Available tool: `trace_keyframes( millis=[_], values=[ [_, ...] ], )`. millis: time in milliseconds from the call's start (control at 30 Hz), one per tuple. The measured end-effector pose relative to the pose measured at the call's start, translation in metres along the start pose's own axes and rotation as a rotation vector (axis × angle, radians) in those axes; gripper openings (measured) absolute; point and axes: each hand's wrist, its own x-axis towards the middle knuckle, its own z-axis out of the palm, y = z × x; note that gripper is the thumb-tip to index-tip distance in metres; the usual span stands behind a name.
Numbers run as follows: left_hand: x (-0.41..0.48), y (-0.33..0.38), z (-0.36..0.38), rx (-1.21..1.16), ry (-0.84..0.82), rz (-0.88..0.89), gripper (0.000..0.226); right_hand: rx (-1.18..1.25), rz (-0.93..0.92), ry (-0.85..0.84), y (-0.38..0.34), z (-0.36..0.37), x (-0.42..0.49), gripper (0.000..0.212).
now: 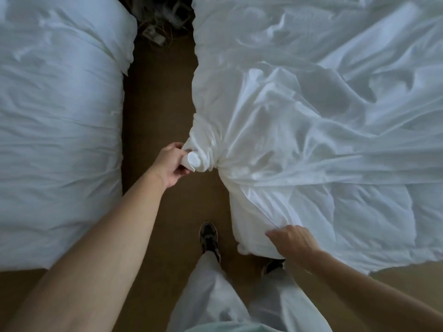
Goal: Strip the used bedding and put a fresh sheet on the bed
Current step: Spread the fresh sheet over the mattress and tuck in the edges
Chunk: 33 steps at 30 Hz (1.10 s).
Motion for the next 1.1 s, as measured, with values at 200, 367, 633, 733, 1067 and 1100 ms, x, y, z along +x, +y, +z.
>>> trace_keyframes(
  millis=[200,367,633,733,1067,1100],
  values=[
    [0.002,-0.020,0.002,0.047,-0.158,-0.007,0.028,1.056,0.479,0.427,-0.106,-0.091,0.120,0.034],
    [0.011,-0.025,-0.007,0.025,-0.132,0.006,0.024,1.887,0.820,0.491,-0.138,-0.103,0.165,0.071],
    [0.010,-0.012,-0.006,0.019,-0.220,-0.033,0.027,1.797,0.726,0.595,-0.139,-0.088,0.164,0.032],
    [0.008,-0.008,-0.004,-0.032,-0.228,-0.061,0.031,1.853,0.609,0.502,-0.135,-0.089,0.164,0.024],
    [0.009,0.004,0.011,0.096,-0.229,-0.037,0.028,1.606,0.588,0.755,-0.146,-0.099,0.168,0.015],
    [0.010,0.004,0.012,0.149,-0.229,-0.022,0.030,1.609,0.627,0.703,-0.144,-0.101,0.170,0.023]
  ],
)
